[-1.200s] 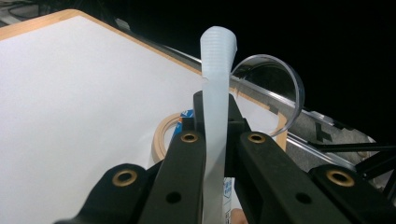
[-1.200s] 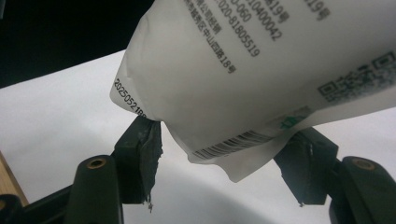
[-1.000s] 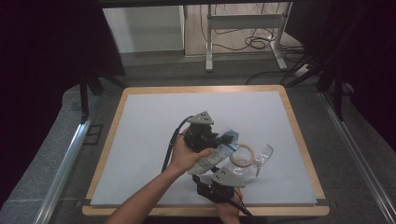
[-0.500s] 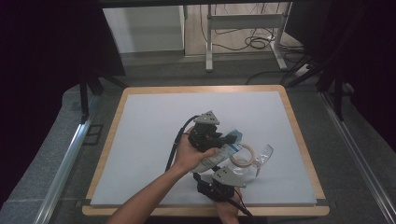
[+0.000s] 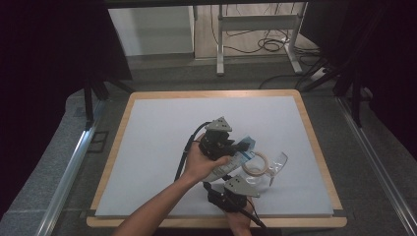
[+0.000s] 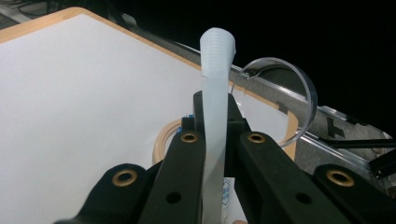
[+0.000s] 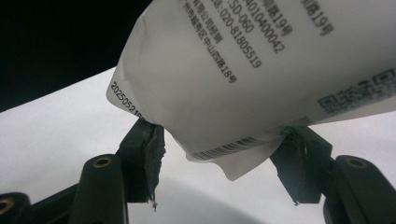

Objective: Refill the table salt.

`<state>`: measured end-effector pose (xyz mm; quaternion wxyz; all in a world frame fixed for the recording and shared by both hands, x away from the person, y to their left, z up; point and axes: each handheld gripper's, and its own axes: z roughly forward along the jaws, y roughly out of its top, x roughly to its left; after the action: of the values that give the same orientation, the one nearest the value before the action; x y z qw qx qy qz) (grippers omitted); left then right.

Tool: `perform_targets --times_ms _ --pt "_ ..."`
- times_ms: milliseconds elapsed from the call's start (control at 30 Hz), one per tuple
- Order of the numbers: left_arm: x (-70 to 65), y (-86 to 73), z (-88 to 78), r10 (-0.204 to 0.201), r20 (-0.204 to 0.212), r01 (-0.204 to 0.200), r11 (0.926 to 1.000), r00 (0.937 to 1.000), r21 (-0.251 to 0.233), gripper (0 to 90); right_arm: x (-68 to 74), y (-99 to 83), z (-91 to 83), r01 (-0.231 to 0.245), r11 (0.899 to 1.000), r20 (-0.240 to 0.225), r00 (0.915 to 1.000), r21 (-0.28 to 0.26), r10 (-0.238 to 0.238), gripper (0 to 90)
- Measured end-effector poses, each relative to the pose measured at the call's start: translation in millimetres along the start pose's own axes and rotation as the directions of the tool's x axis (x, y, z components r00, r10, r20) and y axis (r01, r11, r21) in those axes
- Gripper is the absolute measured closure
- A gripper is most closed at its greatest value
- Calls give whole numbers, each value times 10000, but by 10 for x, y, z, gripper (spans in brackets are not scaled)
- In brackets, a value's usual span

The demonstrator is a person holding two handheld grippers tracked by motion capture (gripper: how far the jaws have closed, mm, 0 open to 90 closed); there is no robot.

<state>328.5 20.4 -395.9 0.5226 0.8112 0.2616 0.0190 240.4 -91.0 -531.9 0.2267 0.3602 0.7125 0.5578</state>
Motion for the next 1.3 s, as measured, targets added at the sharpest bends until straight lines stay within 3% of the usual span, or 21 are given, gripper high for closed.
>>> perform_targets --times_ms 667,1033,1300 --pt "50 1 46 -47 -11 47 9998 10000 176 900 3 -21 13 -182 9998 59 9998 50 181 393" --pt "76 71 119 191 194 -208 9958 9996 886 900 40 -14 52 -612 9980 262 9978 -143 616 393" --pt "110 110 162 371 257 -406 9877 9990 1511 900 88 -36 95 -1116 9932 345 9930 -338 1127 393"
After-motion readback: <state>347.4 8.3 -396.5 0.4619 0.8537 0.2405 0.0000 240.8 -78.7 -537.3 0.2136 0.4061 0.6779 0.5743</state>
